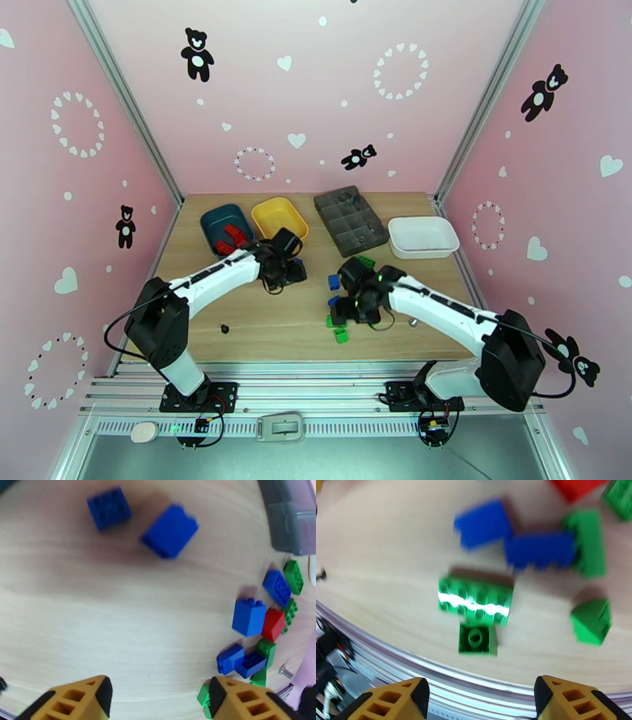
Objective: Sort the legos into containers by color
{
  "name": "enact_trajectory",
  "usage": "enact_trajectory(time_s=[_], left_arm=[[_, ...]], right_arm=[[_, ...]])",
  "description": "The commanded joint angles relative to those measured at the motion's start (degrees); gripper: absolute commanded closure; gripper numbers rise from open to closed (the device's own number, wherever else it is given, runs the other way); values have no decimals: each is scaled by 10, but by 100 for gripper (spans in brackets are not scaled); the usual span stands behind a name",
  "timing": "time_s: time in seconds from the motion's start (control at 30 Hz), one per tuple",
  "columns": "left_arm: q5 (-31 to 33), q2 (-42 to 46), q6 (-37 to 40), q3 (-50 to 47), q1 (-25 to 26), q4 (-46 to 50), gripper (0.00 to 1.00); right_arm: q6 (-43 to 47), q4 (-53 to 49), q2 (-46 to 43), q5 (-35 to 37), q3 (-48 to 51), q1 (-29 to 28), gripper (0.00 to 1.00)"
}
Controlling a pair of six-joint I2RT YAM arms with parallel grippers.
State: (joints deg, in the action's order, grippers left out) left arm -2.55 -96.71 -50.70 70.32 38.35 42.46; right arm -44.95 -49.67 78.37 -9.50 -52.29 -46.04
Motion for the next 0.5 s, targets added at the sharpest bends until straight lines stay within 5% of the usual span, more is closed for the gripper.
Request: enact_trajectory(time_s=[0.0, 0.47], left_arm=[[15, 24, -42, -16, -5, -18, 26], [23, 91, -28, -60, -44, 2, 22]], right_arm=[[-26, 18, -13, 25, 21, -28, 25], [2, 16, 140, 61, -33, -77, 38]])
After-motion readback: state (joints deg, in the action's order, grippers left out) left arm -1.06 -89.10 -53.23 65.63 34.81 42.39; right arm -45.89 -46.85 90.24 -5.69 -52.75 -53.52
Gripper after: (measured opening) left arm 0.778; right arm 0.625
